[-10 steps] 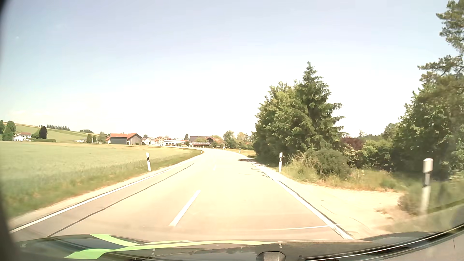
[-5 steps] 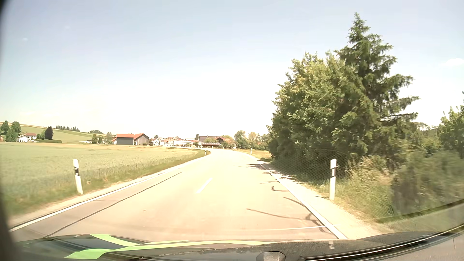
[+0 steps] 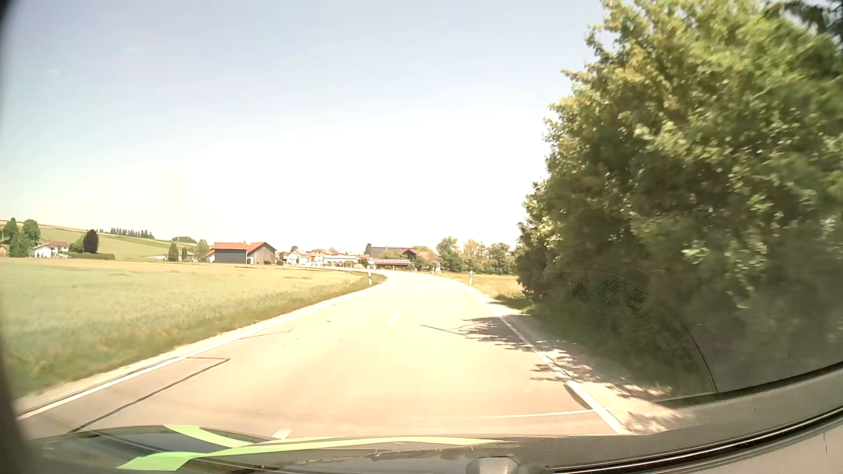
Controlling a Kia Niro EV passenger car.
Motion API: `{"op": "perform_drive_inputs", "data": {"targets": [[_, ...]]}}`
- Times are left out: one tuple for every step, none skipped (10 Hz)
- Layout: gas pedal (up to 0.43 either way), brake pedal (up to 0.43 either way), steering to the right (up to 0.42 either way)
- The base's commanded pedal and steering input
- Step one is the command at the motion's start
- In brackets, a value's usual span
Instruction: Follow the waypoints while adhering to traffic rules and regulations
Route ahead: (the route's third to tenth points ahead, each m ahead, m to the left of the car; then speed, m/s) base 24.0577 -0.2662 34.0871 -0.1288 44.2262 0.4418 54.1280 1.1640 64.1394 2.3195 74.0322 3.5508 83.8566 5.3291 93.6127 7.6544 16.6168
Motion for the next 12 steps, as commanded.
{"op": "perform_drive_inputs", "data": {"targets": [[0.177,0.0,-0.007],[0.189,0.0,-0.007],[0.197,0.0,-0.007],[0.197,0.0,-0.007],[0.197,0.0,-0.007],[0.197,0.0,-0.007],[0.197,0.0,-0.007],[0.197,0.0,-0.007],[0.189,0.0,-0.007],[0.157,0.0,-0.007],[0.15,0.0,-0.007],[0.15,0.0,-0.007]]}}
